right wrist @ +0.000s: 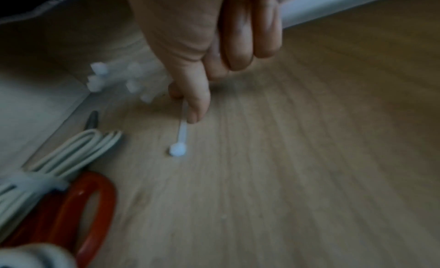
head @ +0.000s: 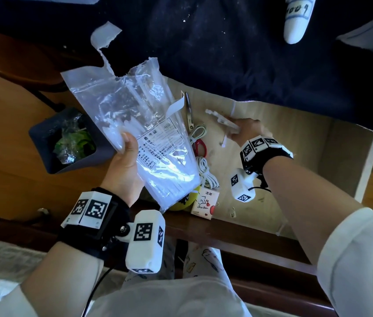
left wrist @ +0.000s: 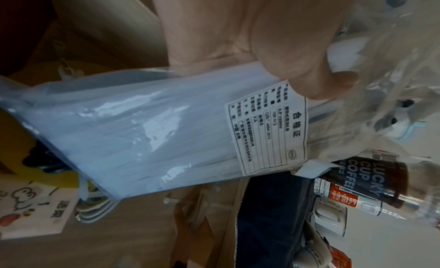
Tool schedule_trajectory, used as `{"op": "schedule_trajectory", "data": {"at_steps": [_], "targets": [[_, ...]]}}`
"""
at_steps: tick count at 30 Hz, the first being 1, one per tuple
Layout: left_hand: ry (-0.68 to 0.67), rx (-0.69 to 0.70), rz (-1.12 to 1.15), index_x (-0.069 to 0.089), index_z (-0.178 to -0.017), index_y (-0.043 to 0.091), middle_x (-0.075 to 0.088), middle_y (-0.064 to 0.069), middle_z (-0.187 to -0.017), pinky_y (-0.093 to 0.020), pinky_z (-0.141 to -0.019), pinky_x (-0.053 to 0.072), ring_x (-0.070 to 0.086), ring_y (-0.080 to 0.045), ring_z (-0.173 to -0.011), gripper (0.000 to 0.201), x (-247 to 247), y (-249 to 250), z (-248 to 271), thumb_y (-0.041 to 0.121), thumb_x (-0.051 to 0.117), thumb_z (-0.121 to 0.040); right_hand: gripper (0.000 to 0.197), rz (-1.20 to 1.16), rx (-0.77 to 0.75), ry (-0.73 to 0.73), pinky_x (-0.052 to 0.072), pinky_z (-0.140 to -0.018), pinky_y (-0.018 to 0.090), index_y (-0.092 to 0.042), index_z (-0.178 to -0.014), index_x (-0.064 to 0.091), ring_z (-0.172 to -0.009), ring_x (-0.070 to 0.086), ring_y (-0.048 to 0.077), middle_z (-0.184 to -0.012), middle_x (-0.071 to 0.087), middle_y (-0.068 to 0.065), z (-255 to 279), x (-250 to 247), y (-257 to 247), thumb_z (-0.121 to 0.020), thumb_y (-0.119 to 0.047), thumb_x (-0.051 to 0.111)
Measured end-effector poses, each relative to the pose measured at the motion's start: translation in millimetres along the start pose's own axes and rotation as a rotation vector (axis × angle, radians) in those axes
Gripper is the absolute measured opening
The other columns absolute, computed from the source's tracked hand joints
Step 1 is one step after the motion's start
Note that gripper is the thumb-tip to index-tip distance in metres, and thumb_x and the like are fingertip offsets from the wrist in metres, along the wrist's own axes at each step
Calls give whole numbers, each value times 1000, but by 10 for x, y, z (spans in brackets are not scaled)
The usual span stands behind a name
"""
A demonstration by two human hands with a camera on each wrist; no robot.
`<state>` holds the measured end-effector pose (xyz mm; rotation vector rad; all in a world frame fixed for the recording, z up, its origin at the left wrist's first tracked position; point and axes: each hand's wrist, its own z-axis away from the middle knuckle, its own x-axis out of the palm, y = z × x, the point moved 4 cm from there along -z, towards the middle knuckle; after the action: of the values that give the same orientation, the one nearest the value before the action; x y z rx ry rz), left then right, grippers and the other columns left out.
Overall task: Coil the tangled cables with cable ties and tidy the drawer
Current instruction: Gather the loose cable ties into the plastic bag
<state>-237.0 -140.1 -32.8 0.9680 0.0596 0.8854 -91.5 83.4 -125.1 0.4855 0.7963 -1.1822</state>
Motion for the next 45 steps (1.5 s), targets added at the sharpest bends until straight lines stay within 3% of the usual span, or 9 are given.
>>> {"op": "schedule_trajectory", "data": {"at_steps": [8, 14, 23, 28, 32, 37, 41, 43, 45], "targets": [[-29, -3, -4, 38, -143, 14, 48, -10, -142, -57, -111, 28, 46, -28, -131, 110, 73, 16, 32, 80, 60, -58, 21, -124, 98, 95, 43, -72, 31, -23, -96, 62, -87, 58, 28, -94, 61, 7, 91, 12, 441, -84, -40, 63], [-34, -24, -77, 44, -140, 18, 52, -8, -139, -55, -111, 27, 48, -26, -130, 105, 96, 11, 37, 85, 51, -60, 27, -18, 113, 30, 42, -73, 35, -16, -114, 56, -102, 59, 30, -112, 57, 9, 246, 146, 397, -96, -33, 46], [-87, -12, -133, 41, -141, 17, 52, -8, -139, -50, -111, 31, 49, -23, -129, 108, 393, 122, 34, 85, 53, -59, 30, -622, 362, 152, 37, -74, 35, -4, -123, 39, -106, 56, 40, -116, 58, 24, 765, 102, 687, -99, -20, 30], [-110, 0, -137, 64, -111, 22, 70, 1, -112, -41, -97, 49, 66, -14, -106, 68, 684, 197, 46, 66, 36, -69, 42, -834, 559, 78, 40, -90, 34, -2, -133, 40, -120, 48, 33, -132, 48, 18, 1081, 216, 1042, -96, -20, 46], [-151, 27, -104, 74, -74, 47, 74, 15, -90, -35, -86, 52, 69, -4, -90, 47, 813, 175, 22, 55, 27, -70, 24, -457, 534, -316, 52, -85, 33, -6, -99, 65, -89, 60, 27, -89, 57, 8, 1363, 320, 1182, -82, -22, 67], [-135, 21, -53, 73, -94, 32, 73, 8, -101, -39, -88, 55, 68, -11, -99, 56, 700, 81, -43, 66, 50, -57, 29, -409, 446, -305, 51, -84, 32, -1, -106, 63, -92, 62, 28, -103, 63, 13, 1345, 256, 1030, -83, -19, 66], [-123, -18, -89, 39, -141, 17, 58, -8, -133, -36, -86, 55, 57, -22, -120, 118, 488, 35, -168, 80, 68, -46, 54, -739, 445, -150, 40, -97, 37, -2, -140, 30, -122, 48, 34, -136, 45, 20, 1034, 271, 702, -93, -18, 51], [-117, -25, -101, 28, -146, 15, 49, -12, -141, -42, -93, 51, 50, -27, -128, 119, 392, 55, -204, 80, 64, -54, 58, -810, 417, -63, 45, -80, 29, -6, -144, 22, -113, 53, 32, -130, 51, 17, 835, 318, 618, -92, -15, 49], [-106, -38, -105, 27, -147, 16, 47, -11, -143, -49, -102, 43, 48, -28, -129, 117, 333, 71, -216, 81, 61, -56, 66, -792, 348, -90, 41, -59, 26, -17, -147, 16, -80, 59, 25, -96, 62, 12, 761, 275, 553, -90, -12, 48]]}}
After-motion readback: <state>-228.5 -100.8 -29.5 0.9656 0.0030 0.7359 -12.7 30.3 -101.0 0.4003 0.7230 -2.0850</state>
